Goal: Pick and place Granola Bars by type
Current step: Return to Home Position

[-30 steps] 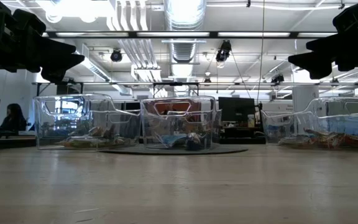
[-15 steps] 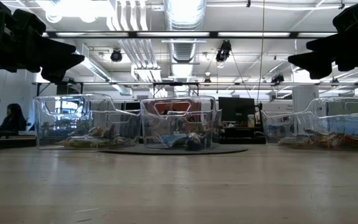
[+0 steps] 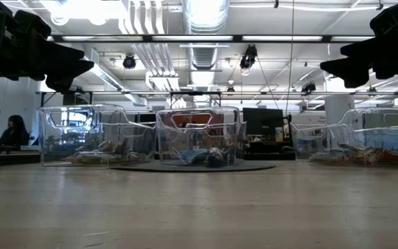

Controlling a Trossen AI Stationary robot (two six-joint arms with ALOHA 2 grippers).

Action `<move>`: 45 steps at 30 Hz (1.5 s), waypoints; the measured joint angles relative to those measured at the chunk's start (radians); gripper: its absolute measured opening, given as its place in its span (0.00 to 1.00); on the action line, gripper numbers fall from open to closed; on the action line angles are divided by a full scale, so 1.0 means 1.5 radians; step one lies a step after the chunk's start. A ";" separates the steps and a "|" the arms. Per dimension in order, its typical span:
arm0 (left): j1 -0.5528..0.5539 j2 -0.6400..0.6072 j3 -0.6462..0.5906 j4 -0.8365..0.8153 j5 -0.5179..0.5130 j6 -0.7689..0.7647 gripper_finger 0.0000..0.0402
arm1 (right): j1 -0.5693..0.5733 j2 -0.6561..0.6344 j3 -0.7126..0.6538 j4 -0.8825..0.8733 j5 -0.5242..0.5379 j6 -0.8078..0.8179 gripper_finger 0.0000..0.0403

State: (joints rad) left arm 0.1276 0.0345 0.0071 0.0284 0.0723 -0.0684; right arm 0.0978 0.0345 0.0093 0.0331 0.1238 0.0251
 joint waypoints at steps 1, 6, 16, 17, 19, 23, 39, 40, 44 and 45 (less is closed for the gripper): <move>0.000 0.000 0.000 0.000 0.000 0.000 0.43 | 0.000 0.000 0.000 0.000 0.000 0.000 0.77; 0.000 0.000 0.000 0.000 0.000 0.000 0.43 | 0.000 0.000 0.000 0.000 0.000 0.000 0.78; 0.000 0.000 0.000 0.000 0.000 0.000 0.43 | 0.000 0.000 0.000 0.000 0.000 0.000 0.75; 0.000 0.000 0.000 0.000 0.000 0.000 0.43 | 0.000 0.000 0.000 0.000 0.000 -0.001 0.75; 0.000 0.000 0.000 0.000 0.000 0.000 0.43 | 0.000 0.000 0.000 0.000 0.000 0.000 0.75; 0.000 0.000 0.000 0.000 0.000 0.000 0.43 | 0.000 0.000 0.000 0.000 0.000 -0.001 0.77; 0.000 0.000 0.000 0.000 0.000 0.000 0.43 | 0.000 0.000 0.000 0.000 0.000 0.000 0.75; 0.000 0.000 0.000 0.000 0.000 0.000 0.43 | 0.000 0.000 0.000 0.000 0.000 0.000 0.75; 0.000 0.000 0.000 0.000 0.000 0.000 0.43 | 0.000 0.000 0.000 0.000 0.000 0.000 0.75; 0.000 0.000 0.000 0.000 0.000 0.000 0.43 | 0.000 0.000 0.000 0.000 0.000 -0.001 0.76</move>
State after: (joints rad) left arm 0.1276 0.0345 0.0072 0.0286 0.0723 -0.0683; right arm 0.0978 0.0345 0.0093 0.0334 0.1237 0.0240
